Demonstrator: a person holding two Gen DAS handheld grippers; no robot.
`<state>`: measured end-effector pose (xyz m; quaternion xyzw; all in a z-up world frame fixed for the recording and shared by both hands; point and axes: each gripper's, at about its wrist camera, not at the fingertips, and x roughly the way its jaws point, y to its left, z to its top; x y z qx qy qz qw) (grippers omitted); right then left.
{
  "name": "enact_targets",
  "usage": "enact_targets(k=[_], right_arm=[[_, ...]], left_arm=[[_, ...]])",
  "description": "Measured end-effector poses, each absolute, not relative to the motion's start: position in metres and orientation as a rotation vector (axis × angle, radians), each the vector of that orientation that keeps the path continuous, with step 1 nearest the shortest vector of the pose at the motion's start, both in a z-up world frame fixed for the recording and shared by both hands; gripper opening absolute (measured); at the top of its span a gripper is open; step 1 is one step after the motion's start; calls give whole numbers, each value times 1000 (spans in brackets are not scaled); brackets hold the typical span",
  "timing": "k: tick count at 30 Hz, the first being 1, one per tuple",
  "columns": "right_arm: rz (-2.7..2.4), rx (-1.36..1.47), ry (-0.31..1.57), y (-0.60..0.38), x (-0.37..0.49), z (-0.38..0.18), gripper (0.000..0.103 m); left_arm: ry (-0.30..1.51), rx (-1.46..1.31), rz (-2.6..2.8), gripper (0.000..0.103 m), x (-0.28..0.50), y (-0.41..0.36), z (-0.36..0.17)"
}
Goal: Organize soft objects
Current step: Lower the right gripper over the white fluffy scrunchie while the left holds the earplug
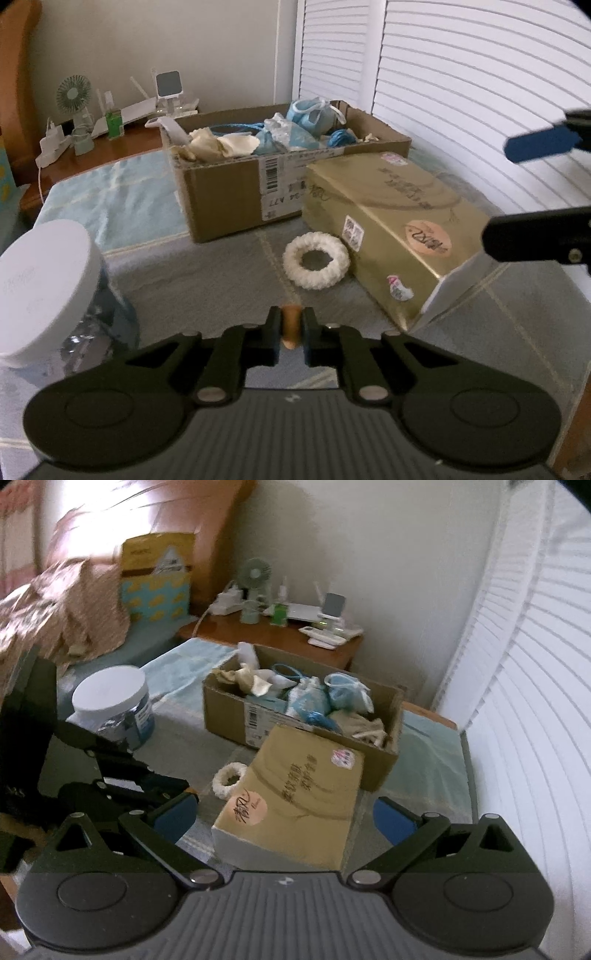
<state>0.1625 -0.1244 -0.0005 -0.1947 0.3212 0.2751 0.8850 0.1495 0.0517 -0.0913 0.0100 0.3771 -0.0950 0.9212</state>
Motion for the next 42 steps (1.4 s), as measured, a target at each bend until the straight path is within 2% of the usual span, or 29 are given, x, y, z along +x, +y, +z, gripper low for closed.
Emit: enact_targets(k=[2, 7, 12, 14, 22, 42], right_arm=[[614, -467, 663, -115, 166, 0, 103], [733, -662, 651, -85, 178, -2, 90], [851, -805, 656, -54, 193, -5, 84], [904, -850, 668, -41, 199, -9, 83], [1035, -1033, 781, -7, 223, -35, 70], [1144, -1163, 954, 15, 252, -64, 62]], left_arm=[[779, 29, -193, 9, 148, 55, -90], [783, 31, -182, 9, 143, 64, -85], [784, -12, -168, 9, 139, 72, -82], [786, -19, -162, 9, 138, 74, -82], [789, -53, -142, 9, 134, 80, -83], [801, -81, -117, 9, 134, 84, -86]])
